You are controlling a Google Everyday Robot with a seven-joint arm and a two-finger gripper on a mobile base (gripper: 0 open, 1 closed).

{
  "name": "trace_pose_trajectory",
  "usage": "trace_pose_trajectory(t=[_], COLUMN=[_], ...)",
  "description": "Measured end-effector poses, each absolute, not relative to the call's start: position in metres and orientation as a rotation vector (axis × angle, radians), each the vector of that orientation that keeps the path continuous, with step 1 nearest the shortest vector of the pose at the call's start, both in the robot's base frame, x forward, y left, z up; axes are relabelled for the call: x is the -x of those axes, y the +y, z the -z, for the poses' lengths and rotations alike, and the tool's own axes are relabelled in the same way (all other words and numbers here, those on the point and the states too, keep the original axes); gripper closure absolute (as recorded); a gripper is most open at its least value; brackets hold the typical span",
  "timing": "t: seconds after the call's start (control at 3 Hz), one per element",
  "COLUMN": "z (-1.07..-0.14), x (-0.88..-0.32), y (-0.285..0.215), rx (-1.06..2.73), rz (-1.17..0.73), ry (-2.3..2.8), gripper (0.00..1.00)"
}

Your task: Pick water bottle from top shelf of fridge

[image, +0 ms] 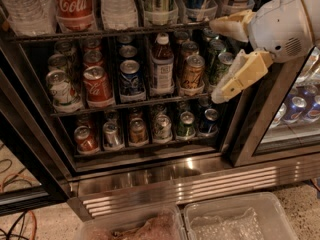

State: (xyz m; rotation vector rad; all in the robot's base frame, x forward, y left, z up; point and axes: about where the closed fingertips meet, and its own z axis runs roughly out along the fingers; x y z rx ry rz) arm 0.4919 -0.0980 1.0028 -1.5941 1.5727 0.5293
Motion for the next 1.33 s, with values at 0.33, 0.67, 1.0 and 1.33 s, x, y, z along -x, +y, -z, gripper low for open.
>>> trace_pose_trajectory(t=[0.33, 0.67, 1.0, 1.33], z=[-1.010, -1.024, -1.027, -1.022], x=[-0.492, -0.487, -0.483, -0.485], y=[-0.083, -0.068, -0.051, -0.037], rx=[1.516, 1.477, 1.468, 1.468], rz=[-0.645, -0.733, -0.796, -0.769], ry=[1.452, 1.321, 1.254, 1.296], gripper=[0.00, 0.00, 0.00, 0.00])
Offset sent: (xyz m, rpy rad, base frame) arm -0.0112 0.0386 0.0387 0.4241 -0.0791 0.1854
